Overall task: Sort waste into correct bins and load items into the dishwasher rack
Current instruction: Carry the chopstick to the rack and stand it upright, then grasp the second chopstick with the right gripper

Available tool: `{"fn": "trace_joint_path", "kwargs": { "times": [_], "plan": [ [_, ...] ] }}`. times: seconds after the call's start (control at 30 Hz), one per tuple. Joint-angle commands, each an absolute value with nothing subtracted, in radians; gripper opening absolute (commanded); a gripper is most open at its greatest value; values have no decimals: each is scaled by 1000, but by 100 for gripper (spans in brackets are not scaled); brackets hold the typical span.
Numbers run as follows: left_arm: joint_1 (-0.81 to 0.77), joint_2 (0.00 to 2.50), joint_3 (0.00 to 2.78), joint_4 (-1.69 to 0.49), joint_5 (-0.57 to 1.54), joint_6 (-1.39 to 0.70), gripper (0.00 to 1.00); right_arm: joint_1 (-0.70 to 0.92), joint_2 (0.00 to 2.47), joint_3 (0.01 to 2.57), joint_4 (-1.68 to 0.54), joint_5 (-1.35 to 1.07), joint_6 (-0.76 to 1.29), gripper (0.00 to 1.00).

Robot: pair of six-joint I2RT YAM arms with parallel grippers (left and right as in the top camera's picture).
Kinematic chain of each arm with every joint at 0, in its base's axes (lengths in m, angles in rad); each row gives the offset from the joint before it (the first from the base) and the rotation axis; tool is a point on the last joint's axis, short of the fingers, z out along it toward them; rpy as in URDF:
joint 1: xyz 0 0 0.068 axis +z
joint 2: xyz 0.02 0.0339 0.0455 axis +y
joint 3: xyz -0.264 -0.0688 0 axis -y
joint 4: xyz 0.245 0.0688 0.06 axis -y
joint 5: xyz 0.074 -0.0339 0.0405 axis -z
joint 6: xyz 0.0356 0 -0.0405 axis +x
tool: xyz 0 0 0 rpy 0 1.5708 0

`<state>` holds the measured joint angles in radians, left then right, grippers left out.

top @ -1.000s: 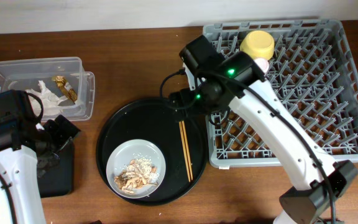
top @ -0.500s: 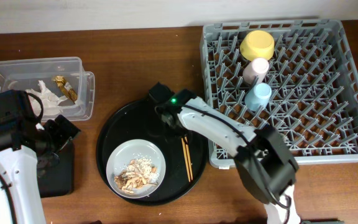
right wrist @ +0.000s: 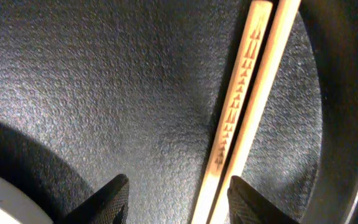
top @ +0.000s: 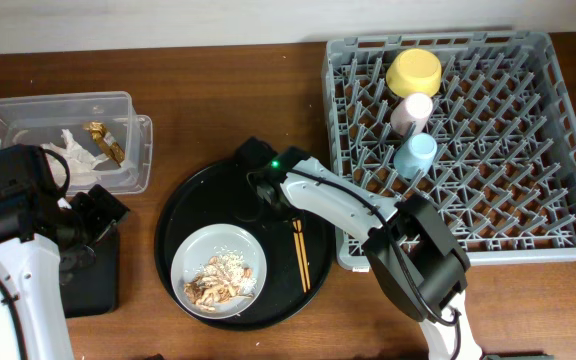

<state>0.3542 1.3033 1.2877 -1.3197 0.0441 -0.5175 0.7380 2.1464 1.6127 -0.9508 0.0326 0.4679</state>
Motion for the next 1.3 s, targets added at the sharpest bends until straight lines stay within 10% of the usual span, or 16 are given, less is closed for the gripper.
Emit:
{"fn": "trace_joint_path", "kwargs": {
  "times": [0.0,0.37,0.47,0.6,0.83,0.93,1.27],
  "plan": [
    [358,1301,1297,-1318,40,-523,99,741,2152,1564,-920,27,481,52],
    [358,1301,1297,-1318,40,-523,99,775,2152,1547,-879,12,484,47],
    [358,1301,1297,-1318,40,-523,99,780,2151,1550,-871,11,523,17],
    [358,1301,1297,-1318,40,-523,99,760,2142,1792,-1072,-3,532,4],
    [358,1301,1297,-1318,40,-523,99,521,2142,2392,-1539,-182,236,15],
    [358,1301,1297,-1318,40,-523,99,566,2150,2311,-1555,-172,214,33],
    [358,1301,1297,-1318,40,-523,99,701,2150,1675,-1048,-30,410,38]
  ]
}}
